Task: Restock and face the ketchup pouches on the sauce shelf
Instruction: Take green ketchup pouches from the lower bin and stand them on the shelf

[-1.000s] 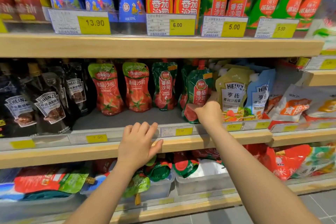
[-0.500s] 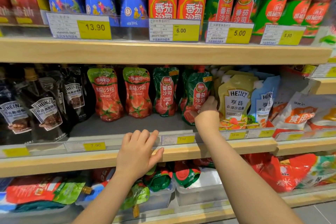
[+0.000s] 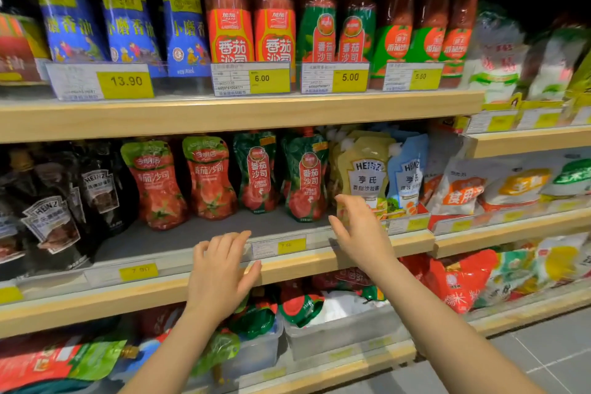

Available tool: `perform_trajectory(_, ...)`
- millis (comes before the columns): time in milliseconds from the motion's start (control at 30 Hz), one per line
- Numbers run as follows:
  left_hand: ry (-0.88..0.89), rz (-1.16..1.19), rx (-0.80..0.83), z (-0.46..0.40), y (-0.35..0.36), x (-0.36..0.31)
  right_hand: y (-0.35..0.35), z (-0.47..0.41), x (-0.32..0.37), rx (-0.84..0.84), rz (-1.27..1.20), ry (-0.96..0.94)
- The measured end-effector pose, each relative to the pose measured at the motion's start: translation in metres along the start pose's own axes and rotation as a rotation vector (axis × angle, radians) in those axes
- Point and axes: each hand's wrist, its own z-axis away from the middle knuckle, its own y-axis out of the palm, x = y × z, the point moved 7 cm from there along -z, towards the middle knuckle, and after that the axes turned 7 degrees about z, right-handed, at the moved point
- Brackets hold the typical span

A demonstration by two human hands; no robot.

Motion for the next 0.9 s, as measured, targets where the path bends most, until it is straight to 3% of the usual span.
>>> perform_trajectory(133,0.233,0.276,-0.06,0.009,0.016,-0.074,-0.023,0.034,-0.068,0.004,0.131,-0.057)
perform_trajectory(267,0.364,0.311,0.16,0.028,0.073,-0.146,-0.022,0.044,-0.11,0.062,0.238,-0.065)
perform_trajectory(367,0.278,0.161,0.351,0.044,0.119,-0.149,-0.005,0.056,-0.12,0.128,0.25,-0.076)
perform_trajectory(533,-0.054,-0.077,0.433,0.057,0.145,-0.094,0.024,0.086,-0.118,0.065,0.16,-0.069)
perform_trajectory(600,-0.102,-0.09,0.463,0.061,0.148,-0.081,0.035,0.1,-0.108,0.019,0.113,-0.084)
perform_trajectory(733,-0.131,0.077,0.447,0.071,0.155,-0.079,0.072,0.137,-0.088,0.113,-0.059,-0.075)
perform_trajectory(900,-0.06,0.335,0.303,0.081,0.134,-0.086,0.112,0.168,-0.089,0.294,-0.532,0.305)
